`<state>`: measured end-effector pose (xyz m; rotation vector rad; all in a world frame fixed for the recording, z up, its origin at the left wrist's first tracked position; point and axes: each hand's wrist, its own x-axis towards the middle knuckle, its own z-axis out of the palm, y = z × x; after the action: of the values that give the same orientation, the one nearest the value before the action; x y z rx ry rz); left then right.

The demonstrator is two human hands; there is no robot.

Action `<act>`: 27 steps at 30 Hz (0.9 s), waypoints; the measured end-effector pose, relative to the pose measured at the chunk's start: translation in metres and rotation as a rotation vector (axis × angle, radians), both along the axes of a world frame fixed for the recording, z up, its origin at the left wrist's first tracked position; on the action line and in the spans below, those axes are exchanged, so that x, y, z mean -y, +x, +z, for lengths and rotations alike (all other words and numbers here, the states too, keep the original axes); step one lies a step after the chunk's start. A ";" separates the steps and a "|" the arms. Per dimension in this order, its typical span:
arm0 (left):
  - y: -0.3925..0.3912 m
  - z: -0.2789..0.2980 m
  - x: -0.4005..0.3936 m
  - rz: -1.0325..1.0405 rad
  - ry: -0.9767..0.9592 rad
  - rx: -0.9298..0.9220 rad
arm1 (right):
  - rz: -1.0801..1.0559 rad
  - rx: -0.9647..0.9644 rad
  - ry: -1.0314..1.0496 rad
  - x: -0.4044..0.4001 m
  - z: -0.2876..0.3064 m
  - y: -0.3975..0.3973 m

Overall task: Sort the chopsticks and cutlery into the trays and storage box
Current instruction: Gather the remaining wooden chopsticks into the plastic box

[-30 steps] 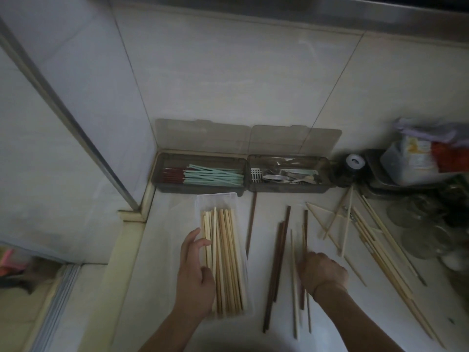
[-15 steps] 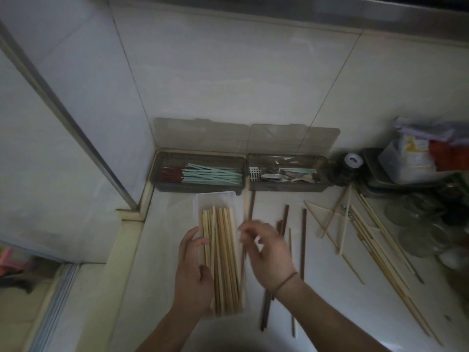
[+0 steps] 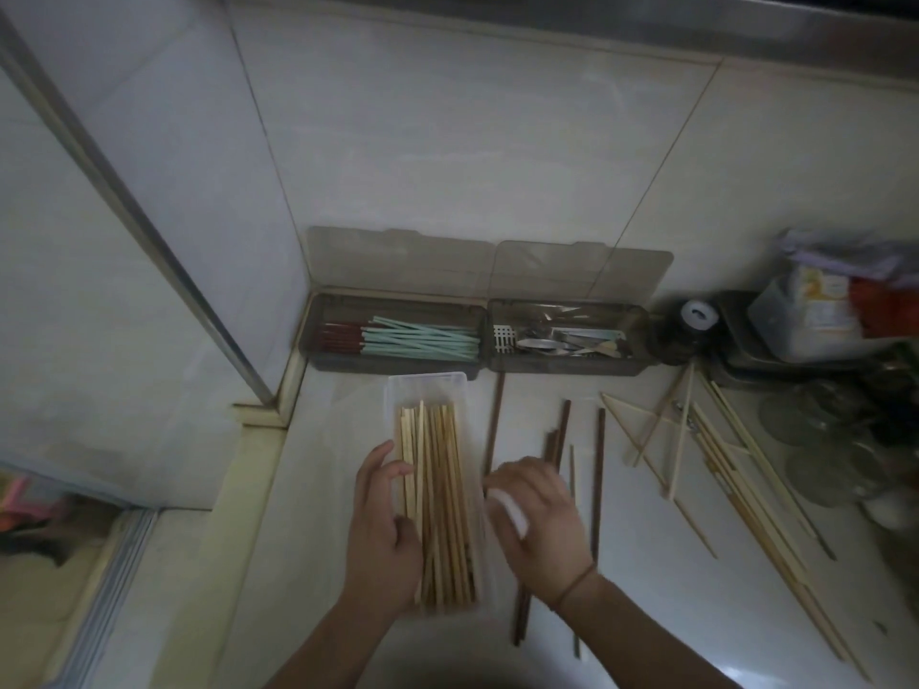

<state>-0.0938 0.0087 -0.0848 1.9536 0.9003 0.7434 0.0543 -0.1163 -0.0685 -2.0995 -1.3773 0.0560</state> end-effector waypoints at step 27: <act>0.007 -0.003 0.011 -0.075 0.023 -0.022 | -0.024 0.122 -0.300 -0.036 0.040 -0.007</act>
<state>-0.0863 -0.0021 -0.0874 2.0083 0.8302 0.6927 0.0477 -0.0802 -0.0286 -2.4007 -1.4911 0.1333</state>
